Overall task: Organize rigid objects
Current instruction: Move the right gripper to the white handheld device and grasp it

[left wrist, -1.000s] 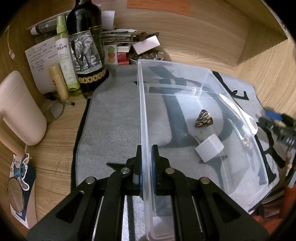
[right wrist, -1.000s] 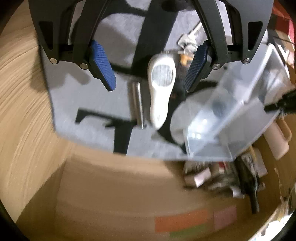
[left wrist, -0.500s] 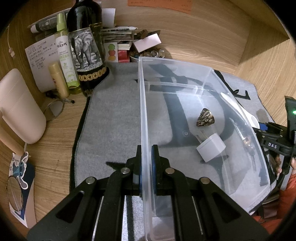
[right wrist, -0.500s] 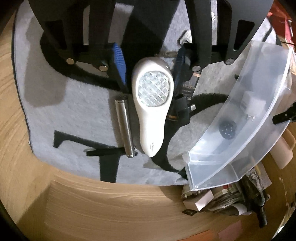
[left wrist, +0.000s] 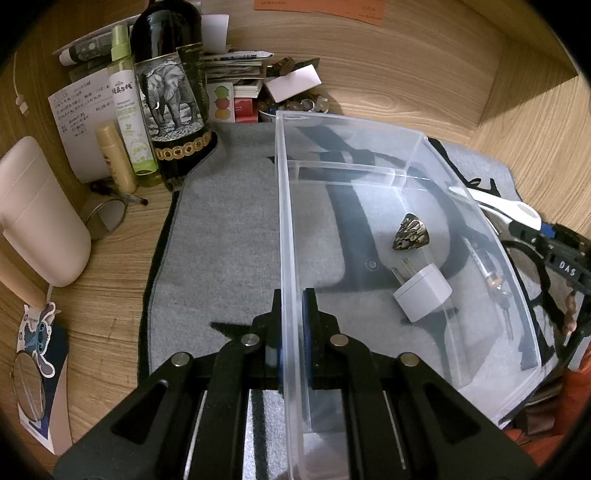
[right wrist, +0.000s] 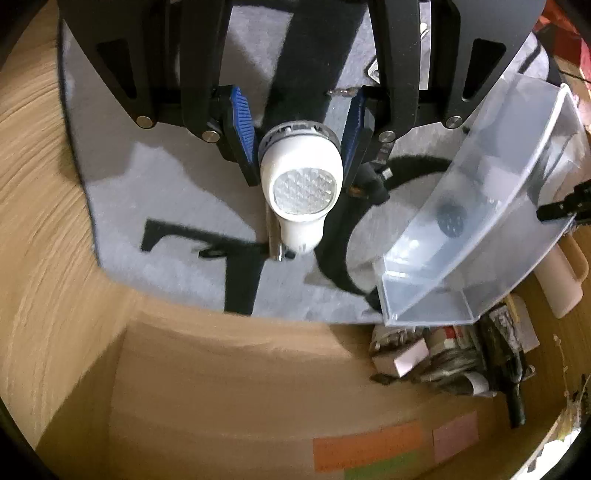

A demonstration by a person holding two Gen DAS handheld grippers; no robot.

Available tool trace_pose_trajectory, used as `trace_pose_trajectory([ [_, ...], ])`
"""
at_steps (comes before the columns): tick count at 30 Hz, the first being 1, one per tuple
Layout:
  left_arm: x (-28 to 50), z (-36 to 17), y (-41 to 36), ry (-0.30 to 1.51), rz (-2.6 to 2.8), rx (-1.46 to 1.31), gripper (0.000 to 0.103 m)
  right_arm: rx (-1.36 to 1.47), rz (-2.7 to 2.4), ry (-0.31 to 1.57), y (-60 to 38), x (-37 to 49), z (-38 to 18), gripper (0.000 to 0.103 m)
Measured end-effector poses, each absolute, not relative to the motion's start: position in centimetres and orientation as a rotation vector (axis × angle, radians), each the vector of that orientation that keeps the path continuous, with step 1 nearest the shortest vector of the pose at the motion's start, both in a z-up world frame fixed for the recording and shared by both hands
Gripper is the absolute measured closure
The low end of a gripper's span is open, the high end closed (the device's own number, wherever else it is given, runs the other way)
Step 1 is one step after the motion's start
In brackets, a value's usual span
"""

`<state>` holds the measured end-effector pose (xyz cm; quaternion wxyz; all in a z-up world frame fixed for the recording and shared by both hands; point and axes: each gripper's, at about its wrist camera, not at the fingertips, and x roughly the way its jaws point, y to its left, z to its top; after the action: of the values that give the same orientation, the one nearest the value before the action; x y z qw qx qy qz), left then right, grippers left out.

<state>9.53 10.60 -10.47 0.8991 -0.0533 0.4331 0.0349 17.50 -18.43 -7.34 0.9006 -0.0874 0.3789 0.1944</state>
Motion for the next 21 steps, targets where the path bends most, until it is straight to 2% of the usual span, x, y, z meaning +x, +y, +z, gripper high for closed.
trace_pose_trajectory([
  [21,9.6,-10.4,10.5,0.895,0.069,-0.112,0.096,-0.14,0.428,0.565,-17.1,16.0,-0.3,0.064],
])
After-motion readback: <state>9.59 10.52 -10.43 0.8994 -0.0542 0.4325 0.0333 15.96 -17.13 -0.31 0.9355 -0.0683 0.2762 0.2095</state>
